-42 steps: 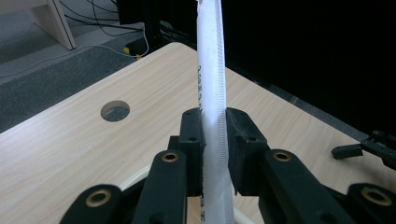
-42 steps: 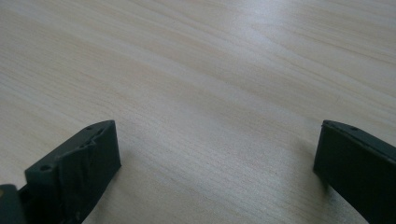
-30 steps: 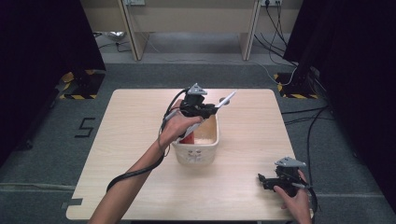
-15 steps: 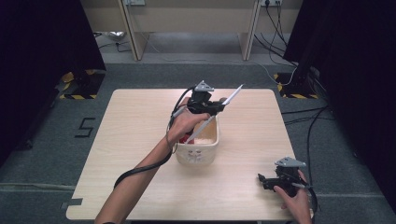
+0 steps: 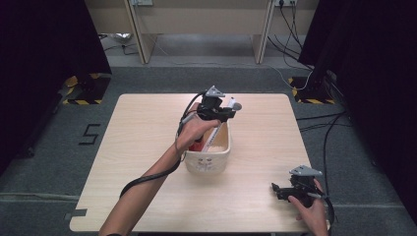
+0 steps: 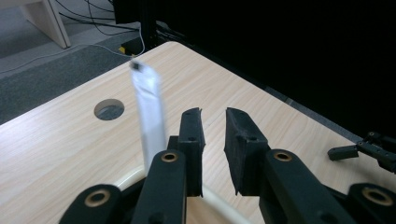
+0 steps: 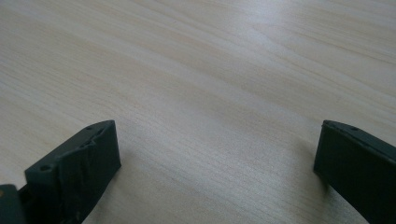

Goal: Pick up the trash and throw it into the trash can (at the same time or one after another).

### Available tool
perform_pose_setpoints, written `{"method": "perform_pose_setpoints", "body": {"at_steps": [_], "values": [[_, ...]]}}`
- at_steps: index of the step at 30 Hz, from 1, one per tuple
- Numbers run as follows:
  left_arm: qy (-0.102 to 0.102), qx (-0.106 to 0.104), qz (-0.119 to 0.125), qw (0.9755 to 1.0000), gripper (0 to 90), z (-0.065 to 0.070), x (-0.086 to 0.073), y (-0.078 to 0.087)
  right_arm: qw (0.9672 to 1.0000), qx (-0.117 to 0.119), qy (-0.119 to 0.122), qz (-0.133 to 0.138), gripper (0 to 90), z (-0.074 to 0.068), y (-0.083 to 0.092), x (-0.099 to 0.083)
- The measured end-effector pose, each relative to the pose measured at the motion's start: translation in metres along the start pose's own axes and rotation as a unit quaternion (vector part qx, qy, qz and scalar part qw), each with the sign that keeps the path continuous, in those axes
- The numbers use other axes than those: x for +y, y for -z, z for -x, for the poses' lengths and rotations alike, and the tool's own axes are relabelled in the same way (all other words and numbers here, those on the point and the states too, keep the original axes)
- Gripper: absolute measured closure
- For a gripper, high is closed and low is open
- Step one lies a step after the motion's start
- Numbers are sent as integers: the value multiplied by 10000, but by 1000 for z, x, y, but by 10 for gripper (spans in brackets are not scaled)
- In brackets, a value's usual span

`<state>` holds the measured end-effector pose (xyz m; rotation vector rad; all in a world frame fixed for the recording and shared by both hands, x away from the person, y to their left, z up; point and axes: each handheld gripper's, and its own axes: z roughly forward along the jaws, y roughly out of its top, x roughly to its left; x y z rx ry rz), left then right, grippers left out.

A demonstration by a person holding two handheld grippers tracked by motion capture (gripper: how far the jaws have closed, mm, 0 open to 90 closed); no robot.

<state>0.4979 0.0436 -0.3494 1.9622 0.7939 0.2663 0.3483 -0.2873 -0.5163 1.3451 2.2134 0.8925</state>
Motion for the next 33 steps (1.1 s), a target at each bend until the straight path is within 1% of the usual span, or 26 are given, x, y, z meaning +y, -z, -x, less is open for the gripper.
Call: {"method": "perform_pose_setpoints", "body": {"at_steps": [2,6,13,16,17,19,23,29,33], "values": [[5,5,-14,10000,742,-1,-1,3,10000,-1,1,0,4,0,0,0],[16,30,-6,10000,676,0,-1,10,10000,3,-11,-2,3,0,0,0],[50,72,-105,9999,538,0,-4,22,10000,7,-16,-2,4,0,0,0],[53,90,-118,9999,500,0,-6,26,10000,7,-16,-1,4,0,0,0],[54,96,-127,9999,454,0,-7,27,10000,7,-17,-2,3,0,0,0],[83,119,-123,9998,441,0,-8,29,10000,7,-18,-2,4,0,0,0],[132,147,-117,9997,365,-1,-9,35,10000,7,-16,-2,4,0,0,0],[172,131,-113,9997,339,-1,-15,46,10000,-1,-2,0,4,0,0,0],[237,119,-89,9996,324,-1,-21,53,10000,-6,2,1,4,0,0,0]]}}
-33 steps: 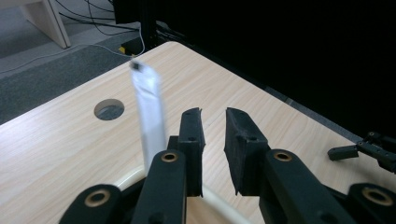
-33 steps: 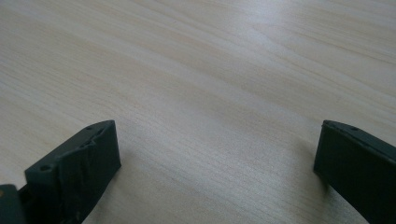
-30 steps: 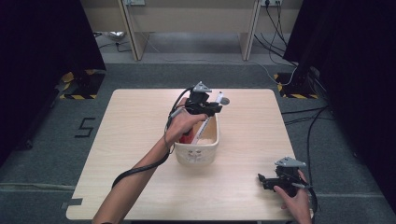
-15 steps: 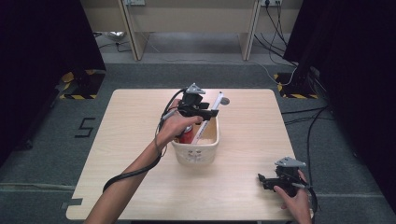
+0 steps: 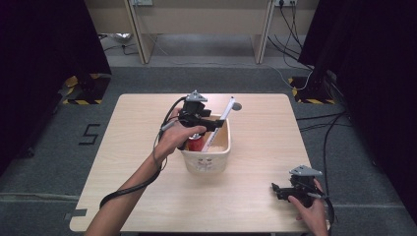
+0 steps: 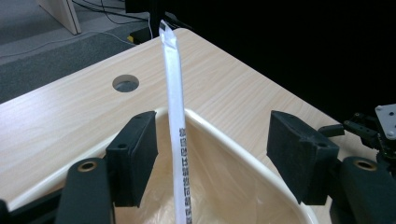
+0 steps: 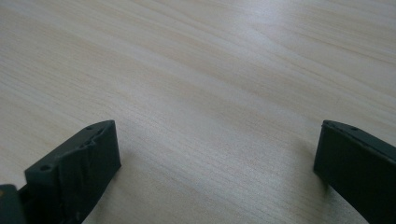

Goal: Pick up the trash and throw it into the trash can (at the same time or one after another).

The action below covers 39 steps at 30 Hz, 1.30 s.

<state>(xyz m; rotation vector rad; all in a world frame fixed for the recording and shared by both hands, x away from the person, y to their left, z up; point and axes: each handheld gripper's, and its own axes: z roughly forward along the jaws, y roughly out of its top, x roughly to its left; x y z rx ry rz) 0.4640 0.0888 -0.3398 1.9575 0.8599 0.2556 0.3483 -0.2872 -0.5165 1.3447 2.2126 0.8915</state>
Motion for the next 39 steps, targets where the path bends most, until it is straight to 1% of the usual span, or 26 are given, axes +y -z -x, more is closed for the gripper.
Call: {"method": "perform_pose_setpoints", "body": {"at_steps": [5,9,16,20,26,28,35,39], "values": [[-4,11,-13,10000,314,0,-7,8,10000,-8,1,4,6,0,0,0],[30,-1,8,10000,309,0,-13,14,10000,-8,0,4,6,0,0,0],[-38,-29,15,10000,293,4,-26,28,10000,-8,1,4,6,0,0,0],[-17,-16,43,10000,290,3,-33,36,10000,-8,2,3,6,0,0,0],[87,15,47,10000,286,-2,-46,44,10000,-8,1,4,6,0,0,0],[116,24,94,9999,286,-3,-50,47,10000,-9,-1,3,6,0,0,0],[99,43,139,9998,284,-3,-61,57,10000,-9,1,2,6,0,0,0],[144,44,198,9997,282,-3,-68,62,10000,-8,2,4,6,0,0,0]]}}
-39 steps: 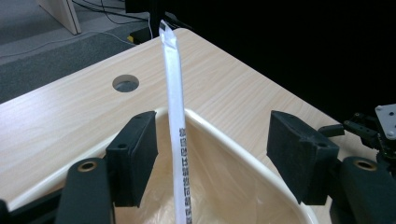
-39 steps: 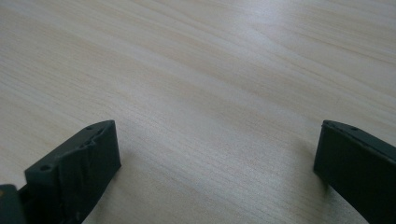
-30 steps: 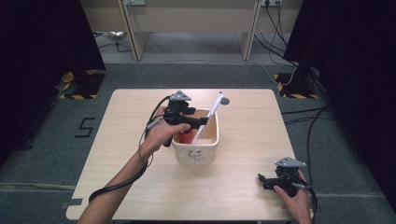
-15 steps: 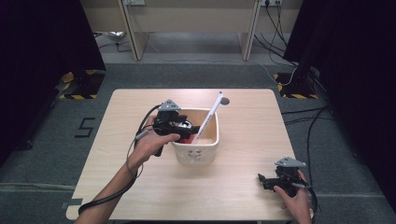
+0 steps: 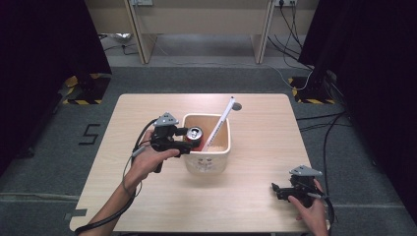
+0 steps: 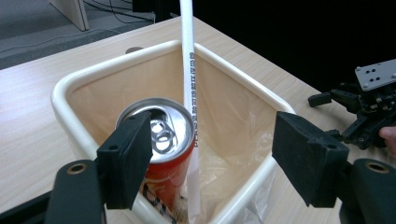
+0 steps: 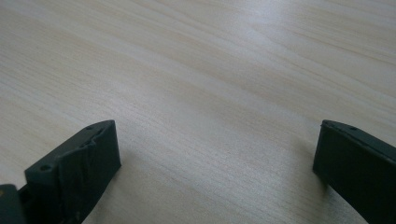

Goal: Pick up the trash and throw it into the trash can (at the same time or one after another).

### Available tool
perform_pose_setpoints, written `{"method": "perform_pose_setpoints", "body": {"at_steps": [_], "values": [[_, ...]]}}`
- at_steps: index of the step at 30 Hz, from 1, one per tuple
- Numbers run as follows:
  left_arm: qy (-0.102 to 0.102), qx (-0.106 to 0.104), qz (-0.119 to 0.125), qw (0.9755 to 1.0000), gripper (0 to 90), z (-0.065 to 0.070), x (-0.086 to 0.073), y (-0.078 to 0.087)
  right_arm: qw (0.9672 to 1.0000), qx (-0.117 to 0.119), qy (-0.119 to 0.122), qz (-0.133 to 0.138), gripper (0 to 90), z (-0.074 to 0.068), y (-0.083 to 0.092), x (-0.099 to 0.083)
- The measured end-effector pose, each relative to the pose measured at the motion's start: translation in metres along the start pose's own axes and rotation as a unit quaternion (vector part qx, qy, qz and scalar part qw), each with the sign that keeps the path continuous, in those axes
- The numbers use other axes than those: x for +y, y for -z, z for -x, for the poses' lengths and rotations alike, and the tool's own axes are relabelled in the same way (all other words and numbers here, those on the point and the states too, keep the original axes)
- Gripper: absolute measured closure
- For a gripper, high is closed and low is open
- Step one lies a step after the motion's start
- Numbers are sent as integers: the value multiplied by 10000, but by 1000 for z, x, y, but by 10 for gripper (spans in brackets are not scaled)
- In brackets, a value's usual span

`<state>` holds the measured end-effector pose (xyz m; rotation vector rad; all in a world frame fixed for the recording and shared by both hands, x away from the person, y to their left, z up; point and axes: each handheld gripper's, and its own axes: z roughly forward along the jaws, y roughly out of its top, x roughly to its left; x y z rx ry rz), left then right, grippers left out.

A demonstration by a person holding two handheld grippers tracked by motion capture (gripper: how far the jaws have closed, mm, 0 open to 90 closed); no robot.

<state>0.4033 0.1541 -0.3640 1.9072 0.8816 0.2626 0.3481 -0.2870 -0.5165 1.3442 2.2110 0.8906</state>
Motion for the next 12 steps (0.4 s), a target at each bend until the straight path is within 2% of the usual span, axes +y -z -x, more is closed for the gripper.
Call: {"method": "perform_pose_setpoints", "body": {"at_steps": [12], "values": [[6,31,15,10000,273,1,-17,12,10000,4,-7,-4,6,0,0,0]]}}
